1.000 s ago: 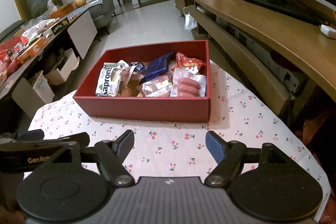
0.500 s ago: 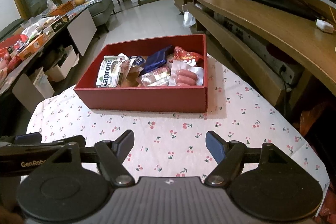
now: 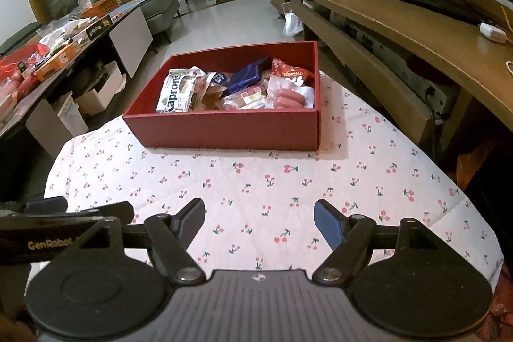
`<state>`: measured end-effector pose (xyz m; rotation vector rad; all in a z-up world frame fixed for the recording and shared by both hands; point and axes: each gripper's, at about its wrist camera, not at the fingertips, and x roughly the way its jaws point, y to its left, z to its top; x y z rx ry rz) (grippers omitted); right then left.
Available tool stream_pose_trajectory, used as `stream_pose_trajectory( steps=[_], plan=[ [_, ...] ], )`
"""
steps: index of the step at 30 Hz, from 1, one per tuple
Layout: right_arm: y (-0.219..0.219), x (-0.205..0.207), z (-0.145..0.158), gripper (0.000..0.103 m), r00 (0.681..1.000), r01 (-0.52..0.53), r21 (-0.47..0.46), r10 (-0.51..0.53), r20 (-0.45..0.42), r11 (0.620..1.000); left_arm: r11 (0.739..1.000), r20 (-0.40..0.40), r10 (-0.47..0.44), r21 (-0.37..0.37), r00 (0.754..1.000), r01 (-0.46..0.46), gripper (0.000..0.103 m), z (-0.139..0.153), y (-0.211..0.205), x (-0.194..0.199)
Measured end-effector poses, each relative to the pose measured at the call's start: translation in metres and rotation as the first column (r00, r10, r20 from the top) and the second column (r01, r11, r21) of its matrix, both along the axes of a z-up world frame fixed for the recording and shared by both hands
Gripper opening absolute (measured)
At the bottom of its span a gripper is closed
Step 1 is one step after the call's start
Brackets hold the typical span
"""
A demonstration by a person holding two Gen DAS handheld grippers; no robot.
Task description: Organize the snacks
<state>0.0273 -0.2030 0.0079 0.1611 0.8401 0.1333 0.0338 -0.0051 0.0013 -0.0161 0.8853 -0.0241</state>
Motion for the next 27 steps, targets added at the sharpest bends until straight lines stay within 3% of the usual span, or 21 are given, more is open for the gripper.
stream_pose_trajectory(
  steps=[7, 18, 27],
  plan=[
    [0.0, -0.01, -0.002, 0.088, 1.0, -0.003, -0.002, 0.003, -0.001, 1.0, 0.996, -0.02, 0.008, 0.094, 1.0, -0.006, 0.103, -0.001, -0.003, -0.008],
    [-0.001, -0.021, -0.002, 0.088, 1.0, -0.004, 0.01, 0.004, 0.009, 1.0, 0.999, -0.012, -0.027, 0.018, 1.0, 0.027, 0.103, 0.001, -0.001, -0.023],
    [-0.002, -0.026, 0.0, 0.088, 1.0, -0.003, 0.016, 0.003, 0.015, 1.0, 0.999, -0.013, -0.047, 0.013, 0.999, 0.047, 0.103, -0.001, -0.003, -0.027]
  ],
)
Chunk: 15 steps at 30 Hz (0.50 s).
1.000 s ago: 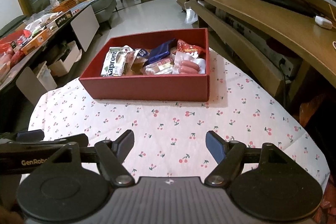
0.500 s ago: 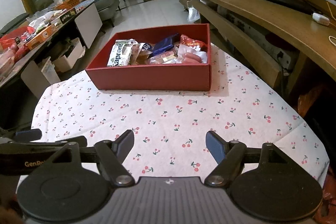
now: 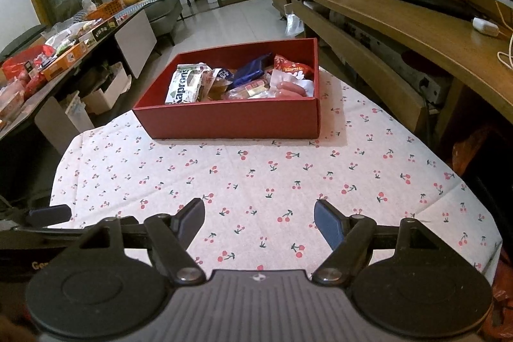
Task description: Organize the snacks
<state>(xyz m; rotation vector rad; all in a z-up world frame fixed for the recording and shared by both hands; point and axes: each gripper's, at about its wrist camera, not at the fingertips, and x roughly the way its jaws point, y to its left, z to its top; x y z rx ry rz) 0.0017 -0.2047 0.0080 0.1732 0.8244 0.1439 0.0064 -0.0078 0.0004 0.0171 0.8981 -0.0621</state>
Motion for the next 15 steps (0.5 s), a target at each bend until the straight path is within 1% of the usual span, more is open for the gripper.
stream_pose_trajectory(
  steps=[5, 15],
  plan=[
    [0.0005, 0.0004, -0.0009, 0.088, 1.0, -0.002, -0.004, 0.002, -0.003, 1.0, 1.0, 0.006, -0.001, -0.005, 1.0, 0.001, 0.103, 0.0005, 0.001, -0.002],
    [0.0026, -0.0006, -0.0032, 0.088, 1.0, -0.009, -0.016, 0.009, -0.018, 1.0, 1.0, -0.013, 0.006, -0.014, 1.0, -0.006, 0.103, -0.0017, 0.0029, -0.0022]
  ],
)
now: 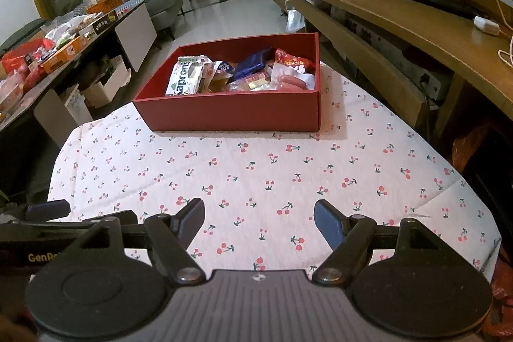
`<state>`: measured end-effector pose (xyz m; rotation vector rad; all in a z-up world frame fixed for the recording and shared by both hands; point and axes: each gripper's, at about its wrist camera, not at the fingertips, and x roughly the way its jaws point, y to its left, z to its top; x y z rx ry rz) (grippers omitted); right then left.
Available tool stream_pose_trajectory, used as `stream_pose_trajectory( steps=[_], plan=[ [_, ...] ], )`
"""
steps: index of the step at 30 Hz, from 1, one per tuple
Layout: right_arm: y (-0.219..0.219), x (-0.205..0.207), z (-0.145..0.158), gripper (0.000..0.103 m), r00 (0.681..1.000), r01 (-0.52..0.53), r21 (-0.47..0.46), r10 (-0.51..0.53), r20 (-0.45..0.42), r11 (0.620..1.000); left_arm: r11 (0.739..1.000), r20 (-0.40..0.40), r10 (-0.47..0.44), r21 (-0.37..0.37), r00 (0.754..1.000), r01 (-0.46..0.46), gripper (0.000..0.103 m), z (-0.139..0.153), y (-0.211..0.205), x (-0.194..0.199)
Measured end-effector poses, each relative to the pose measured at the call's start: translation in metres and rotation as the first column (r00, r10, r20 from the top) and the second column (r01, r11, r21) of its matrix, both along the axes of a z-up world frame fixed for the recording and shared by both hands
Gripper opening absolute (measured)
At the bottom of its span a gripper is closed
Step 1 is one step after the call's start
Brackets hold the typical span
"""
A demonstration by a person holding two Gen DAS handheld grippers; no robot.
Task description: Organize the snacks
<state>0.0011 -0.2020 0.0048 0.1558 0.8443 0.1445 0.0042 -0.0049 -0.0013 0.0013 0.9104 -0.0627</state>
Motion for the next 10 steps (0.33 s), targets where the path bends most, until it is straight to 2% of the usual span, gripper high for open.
stream_pose_trajectory(
  steps=[10],
  plan=[
    [0.001, -0.0002, -0.0023, 0.088, 1.0, -0.003, -0.008, 0.003, -0.012, 1.0, 1.0, -0.007, 0.005, -0.007, 1.0, -0.005, 0.103, -0.0003, 0.0006, -0.0026]
  ],
)
